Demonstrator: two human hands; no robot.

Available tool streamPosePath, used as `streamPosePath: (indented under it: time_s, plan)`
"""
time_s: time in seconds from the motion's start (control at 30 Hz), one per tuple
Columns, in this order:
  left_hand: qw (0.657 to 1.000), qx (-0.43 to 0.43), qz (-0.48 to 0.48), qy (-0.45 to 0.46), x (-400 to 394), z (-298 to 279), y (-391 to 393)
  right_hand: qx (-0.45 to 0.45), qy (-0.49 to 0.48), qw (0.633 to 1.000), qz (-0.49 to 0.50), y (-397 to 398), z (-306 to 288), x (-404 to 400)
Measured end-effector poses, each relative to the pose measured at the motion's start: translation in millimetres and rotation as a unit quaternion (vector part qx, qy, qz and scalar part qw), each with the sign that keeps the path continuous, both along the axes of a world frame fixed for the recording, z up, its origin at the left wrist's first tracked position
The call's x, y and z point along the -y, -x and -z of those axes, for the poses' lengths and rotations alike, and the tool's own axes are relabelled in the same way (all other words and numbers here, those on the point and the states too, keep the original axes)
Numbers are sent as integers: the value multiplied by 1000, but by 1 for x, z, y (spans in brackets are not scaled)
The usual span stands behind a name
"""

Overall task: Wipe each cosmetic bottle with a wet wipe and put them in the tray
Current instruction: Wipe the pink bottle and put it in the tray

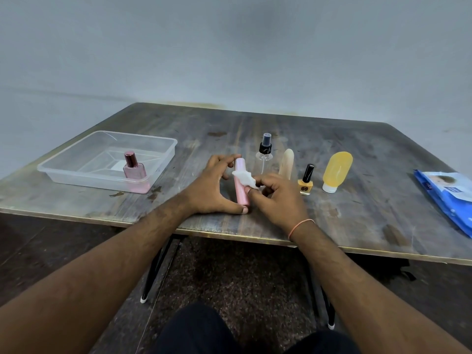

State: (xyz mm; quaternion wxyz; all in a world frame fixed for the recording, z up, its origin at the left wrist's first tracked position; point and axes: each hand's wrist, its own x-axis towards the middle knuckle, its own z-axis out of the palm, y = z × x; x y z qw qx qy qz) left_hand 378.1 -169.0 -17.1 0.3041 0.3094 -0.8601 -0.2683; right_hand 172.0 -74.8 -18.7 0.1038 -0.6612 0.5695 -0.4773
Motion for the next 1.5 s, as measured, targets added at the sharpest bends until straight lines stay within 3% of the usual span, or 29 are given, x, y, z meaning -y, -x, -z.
streamPosePath:
  time_s: [0.23, 0.33, 0.43, 0.53, 1.13, 1.37, 1.5]
  plan:
    - [1000, 18, 0, 24, 0, 1, 3, -97, 23, 995, 5, -3, -4, -5]
    - [999, 15, -2, 28, 0, 1, 2, 30, 42, 998, 33, -1, -1, -1]
    - [999, 9, -7, 34, -1, 1, 1, 192, 62, 977, 74, 4, -3, -2]
    - [999, 1, -4, 33, -1, 2, -1, 223, 66, 968, 92, 2, -6, -8]
    - [1000, 2, 19, 11, 1, -1, -3, 110, 69, 988, 80, -3, -10, -13]
    - [999, -3, 26, 34, -6, -3, -2, -25, 129, 986, 105, -6, -9, -10]
    - [999, -4, 27, 45, -10, -6, 0, -102, 150, 981, 68, -10, -11, -12]
